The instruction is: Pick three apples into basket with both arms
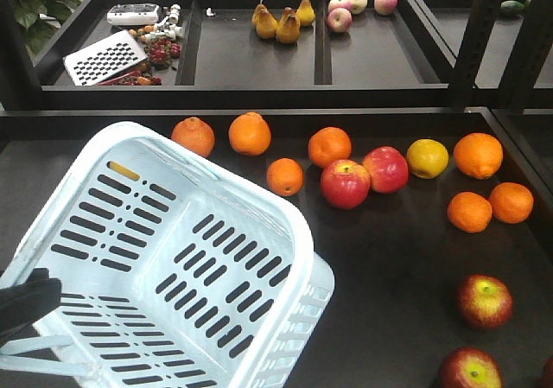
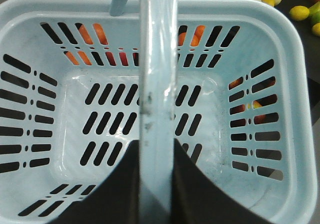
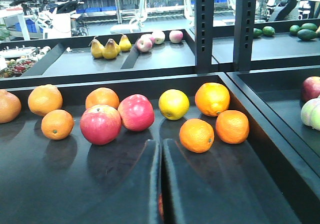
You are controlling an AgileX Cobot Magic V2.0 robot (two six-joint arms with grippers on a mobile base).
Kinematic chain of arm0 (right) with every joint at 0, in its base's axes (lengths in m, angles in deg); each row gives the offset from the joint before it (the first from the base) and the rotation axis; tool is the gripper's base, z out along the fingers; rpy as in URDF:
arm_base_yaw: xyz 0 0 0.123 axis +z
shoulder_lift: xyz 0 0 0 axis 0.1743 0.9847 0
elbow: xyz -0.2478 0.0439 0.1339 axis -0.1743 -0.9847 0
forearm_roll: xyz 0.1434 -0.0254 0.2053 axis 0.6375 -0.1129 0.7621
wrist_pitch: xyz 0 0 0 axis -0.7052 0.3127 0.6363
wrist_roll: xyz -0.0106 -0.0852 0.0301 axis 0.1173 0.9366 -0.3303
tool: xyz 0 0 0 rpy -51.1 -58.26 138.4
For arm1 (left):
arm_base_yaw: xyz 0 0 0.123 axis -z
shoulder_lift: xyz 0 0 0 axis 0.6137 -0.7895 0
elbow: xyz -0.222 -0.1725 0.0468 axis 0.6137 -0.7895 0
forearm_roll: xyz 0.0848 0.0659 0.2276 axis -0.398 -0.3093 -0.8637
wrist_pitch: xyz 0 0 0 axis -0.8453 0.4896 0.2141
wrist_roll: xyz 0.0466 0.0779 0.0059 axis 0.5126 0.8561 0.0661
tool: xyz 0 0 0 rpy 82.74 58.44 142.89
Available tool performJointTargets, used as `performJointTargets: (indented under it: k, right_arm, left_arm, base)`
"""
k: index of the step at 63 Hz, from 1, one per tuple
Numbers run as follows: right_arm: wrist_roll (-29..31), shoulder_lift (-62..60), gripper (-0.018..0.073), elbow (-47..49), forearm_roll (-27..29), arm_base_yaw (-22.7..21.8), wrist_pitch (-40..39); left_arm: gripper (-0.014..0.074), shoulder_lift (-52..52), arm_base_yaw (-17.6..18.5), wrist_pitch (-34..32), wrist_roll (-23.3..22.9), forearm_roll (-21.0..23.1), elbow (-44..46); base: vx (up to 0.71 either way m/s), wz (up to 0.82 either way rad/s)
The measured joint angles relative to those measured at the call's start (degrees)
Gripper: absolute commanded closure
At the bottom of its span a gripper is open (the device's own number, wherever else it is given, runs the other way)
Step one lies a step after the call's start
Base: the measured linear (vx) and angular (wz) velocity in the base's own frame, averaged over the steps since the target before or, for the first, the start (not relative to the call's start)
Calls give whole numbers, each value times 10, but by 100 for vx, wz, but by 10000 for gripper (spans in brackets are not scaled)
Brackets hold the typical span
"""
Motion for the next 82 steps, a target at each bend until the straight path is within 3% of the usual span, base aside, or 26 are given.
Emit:
performJointTargets:
  k: [47,64,82]
  right_arm:
    - [0,0,564,0,0,0,0]
    - [0,0,564,0,0,0,0]
    - [0,0,564,0,0,0,0]
  left_arm:
    - [603,0,0,-2,5,11,0]
    - [603,-49,0,-2,75,14,33]
    - [603,-231,0,56,186,14,184]
  base:
    - [0,0]
    - [0,0]
    - [0,0]
